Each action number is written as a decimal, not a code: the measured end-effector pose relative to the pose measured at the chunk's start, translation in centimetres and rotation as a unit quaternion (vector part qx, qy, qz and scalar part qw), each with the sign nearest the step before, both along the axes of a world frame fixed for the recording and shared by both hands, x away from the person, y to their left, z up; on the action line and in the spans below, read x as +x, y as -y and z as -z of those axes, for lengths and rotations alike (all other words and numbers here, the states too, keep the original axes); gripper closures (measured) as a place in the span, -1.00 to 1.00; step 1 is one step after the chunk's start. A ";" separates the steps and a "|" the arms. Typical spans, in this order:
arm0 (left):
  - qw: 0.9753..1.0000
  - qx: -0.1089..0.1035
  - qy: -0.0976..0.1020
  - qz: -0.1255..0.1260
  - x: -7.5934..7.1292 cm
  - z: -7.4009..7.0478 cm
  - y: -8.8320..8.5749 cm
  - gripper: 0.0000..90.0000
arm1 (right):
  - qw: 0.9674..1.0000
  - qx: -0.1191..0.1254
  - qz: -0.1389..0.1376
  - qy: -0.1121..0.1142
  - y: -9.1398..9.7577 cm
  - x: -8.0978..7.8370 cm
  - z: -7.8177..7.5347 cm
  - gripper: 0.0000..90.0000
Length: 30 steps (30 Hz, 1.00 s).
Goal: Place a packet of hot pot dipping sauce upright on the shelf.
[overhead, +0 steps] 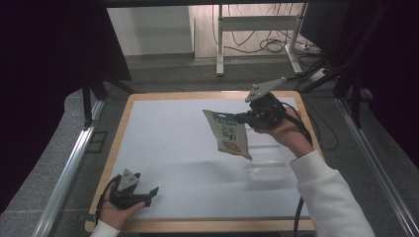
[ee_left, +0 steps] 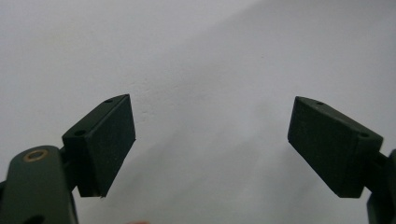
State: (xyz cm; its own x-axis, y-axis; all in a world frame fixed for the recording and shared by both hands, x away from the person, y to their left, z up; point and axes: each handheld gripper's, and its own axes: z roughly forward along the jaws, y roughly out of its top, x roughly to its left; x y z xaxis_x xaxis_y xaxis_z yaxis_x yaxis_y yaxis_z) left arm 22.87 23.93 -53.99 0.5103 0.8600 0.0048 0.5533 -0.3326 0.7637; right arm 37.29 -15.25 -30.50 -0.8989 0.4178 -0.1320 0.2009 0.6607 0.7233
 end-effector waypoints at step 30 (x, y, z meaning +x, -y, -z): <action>1.000 0.004 0.002 -0.002 0.0 0.1 0.0 -0.67 | 0.999 0.014 0.040 -0.004 5.8 1.5 -0.8 0.99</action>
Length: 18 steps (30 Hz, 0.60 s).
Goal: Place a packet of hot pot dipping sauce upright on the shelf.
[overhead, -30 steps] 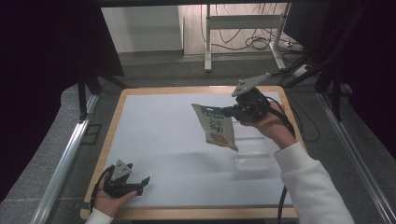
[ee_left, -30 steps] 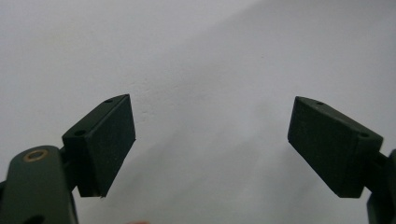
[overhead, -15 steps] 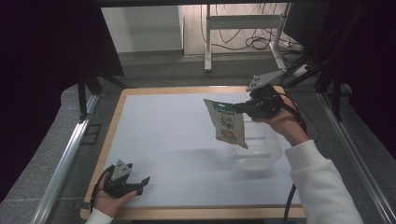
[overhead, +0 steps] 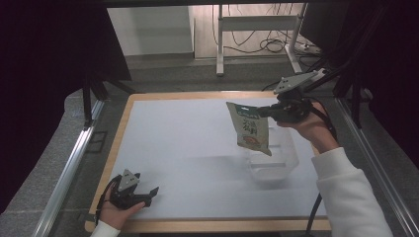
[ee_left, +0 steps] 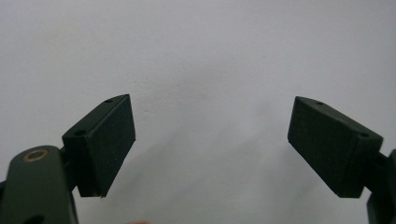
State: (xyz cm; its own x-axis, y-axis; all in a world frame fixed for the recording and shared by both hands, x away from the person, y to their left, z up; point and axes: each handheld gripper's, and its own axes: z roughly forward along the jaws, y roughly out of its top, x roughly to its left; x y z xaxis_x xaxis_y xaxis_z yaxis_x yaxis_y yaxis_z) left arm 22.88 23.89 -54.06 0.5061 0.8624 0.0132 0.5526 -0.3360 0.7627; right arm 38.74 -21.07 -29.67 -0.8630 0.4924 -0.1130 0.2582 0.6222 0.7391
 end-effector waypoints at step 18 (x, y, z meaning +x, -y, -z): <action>1.000 0.000 -0.001 -0.002 0.0 0.1 0.2 -0.67 | 1.000 -0.001 0.022 0.001 3.1 0.7 -0.4 0.99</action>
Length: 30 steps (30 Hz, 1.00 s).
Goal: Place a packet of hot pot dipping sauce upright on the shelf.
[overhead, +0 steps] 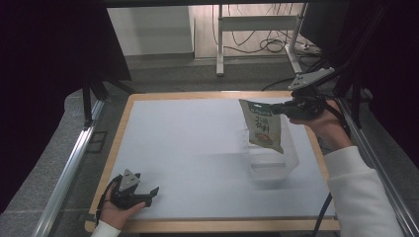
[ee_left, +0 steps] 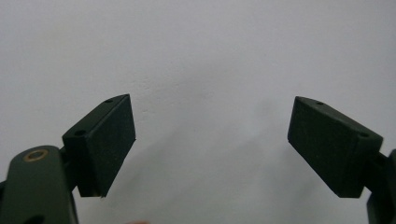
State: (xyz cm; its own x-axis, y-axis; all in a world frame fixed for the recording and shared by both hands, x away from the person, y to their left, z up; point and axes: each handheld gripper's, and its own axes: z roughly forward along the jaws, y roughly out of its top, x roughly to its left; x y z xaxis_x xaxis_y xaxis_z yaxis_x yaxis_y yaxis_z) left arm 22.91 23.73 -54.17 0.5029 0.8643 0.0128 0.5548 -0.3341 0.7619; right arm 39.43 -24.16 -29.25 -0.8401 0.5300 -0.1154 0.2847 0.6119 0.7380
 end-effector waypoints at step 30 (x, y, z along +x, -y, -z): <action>1.000 0.003 0.006 -0.005 -0.1 -0.1 -0.1 -0.66 | 0.999 -0.034 -0.003 -0.004 0.7 3.0 3.7 0.99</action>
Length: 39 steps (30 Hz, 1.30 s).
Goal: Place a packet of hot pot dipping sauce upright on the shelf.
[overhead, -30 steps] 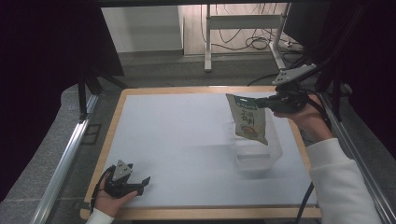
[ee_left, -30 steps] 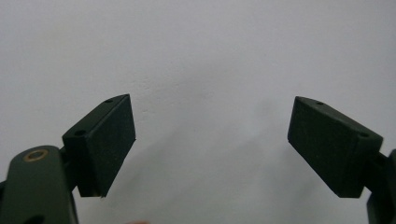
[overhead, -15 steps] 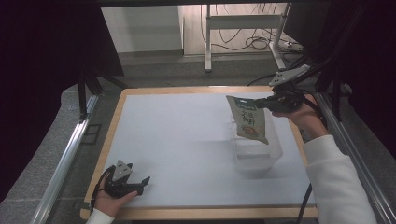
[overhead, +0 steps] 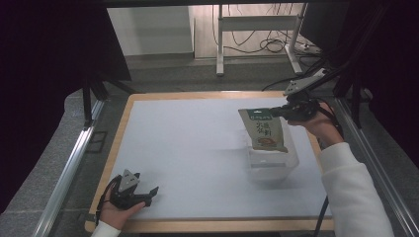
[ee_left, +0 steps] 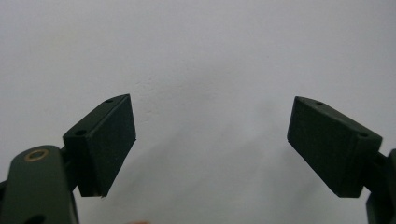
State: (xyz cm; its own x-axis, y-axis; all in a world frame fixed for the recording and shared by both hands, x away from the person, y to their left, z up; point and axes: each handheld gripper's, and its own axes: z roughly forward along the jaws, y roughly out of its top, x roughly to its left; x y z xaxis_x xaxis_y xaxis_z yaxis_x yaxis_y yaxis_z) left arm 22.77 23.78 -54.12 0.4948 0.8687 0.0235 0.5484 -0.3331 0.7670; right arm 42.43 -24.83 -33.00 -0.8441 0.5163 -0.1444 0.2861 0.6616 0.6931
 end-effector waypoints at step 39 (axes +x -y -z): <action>1.000 0.000 -0.002 0.006 0.0 0.0 0.1 -0.66 | 0.993 0.088 0.078 0.025 -1.8 -2.7 1.4 -0.32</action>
State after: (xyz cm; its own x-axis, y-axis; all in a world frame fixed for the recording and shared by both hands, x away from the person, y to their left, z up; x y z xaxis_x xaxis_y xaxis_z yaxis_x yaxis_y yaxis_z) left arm 22.73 23.70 -54.12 0.5061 0.8622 0.0221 0.5475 -0.3409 0.7642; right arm 39.70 -23.02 -34.37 -0.7464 0.6607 -0.0799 0.3380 0.4798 0.8096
